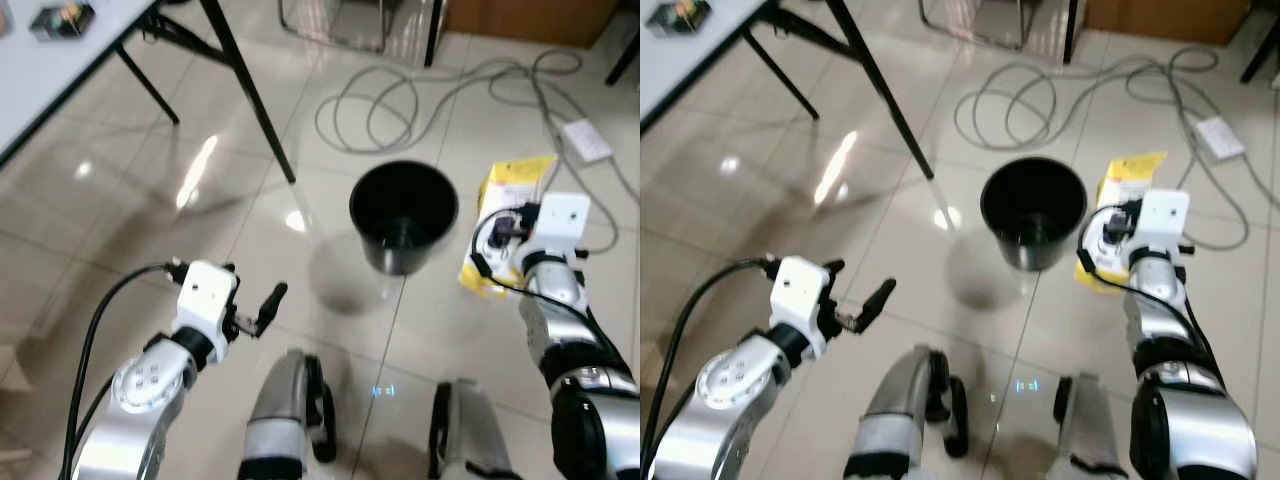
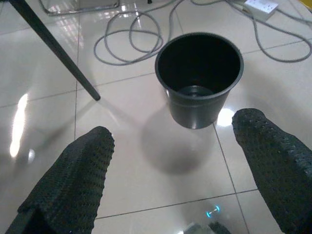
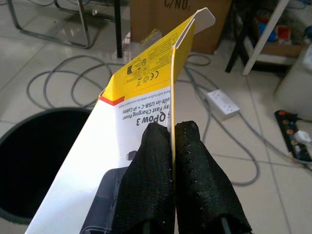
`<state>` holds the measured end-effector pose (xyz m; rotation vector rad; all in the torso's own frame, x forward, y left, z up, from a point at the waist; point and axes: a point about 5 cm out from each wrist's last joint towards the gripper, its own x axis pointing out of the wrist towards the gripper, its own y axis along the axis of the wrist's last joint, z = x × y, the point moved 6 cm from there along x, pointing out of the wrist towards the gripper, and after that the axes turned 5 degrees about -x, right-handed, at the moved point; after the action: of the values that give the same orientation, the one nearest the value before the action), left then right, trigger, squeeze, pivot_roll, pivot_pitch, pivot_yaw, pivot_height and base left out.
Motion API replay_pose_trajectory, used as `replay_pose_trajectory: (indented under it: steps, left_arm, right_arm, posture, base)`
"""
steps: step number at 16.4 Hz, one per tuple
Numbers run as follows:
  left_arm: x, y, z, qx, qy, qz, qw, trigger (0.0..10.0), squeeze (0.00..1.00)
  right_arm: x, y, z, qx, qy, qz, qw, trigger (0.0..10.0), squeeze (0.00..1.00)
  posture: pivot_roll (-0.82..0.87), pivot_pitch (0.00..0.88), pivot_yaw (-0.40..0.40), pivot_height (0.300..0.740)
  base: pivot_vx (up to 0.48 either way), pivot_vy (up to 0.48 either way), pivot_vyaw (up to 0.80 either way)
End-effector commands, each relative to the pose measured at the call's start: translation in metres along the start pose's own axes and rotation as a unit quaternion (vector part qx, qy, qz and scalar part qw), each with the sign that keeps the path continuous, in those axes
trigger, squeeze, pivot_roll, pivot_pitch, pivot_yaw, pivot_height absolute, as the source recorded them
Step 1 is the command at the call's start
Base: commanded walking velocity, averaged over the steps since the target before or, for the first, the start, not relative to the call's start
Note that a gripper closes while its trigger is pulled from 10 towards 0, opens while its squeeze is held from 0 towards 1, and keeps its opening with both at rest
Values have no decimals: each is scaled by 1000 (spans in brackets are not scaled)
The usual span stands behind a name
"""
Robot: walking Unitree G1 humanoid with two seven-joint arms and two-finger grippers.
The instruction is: Picking trash to rubbish bin
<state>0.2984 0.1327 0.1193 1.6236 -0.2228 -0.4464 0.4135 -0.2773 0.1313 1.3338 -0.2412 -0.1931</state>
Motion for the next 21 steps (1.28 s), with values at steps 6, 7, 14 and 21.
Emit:
replay_pose_trajectory:
  steps: [6, 7, 14, 21]
  left_arm:
    - [3, -6, -2, -1, 6, -4, 1000, 10000, 0]
    - [5, -5, -2, -2, 5, -3, 1000, 10000, 0]
    - [38, 10, 9, -18, -24, 29, 999, 10000, 0]
    - [59, 11, -6, -58, 26, 47, 997, 10000, 0]
  right_arm:
    - [-1, 8, -9, 5, 10, 21, 1000, 10000, 0]
    - [-1, 9, -9, 6, 10, 25, 1000, 10000, 0]
    - [-31, 6, -12, -12, 50, 68, 996, 10000, 0]
    - [-88, -13, -13, 25, 23, 43, 999, 10000, 0]
  posture:
    - [146, 282, 179, 740]
    - [138, 278, 180, 740]
    - [12, 218, 199, 740]
    - [-75, 180, 191, 740]
  base:
    - [0, 0, 0]
    - [0, 0, 0]
    - [0, 0, 0]
    - [0, 0, 0]
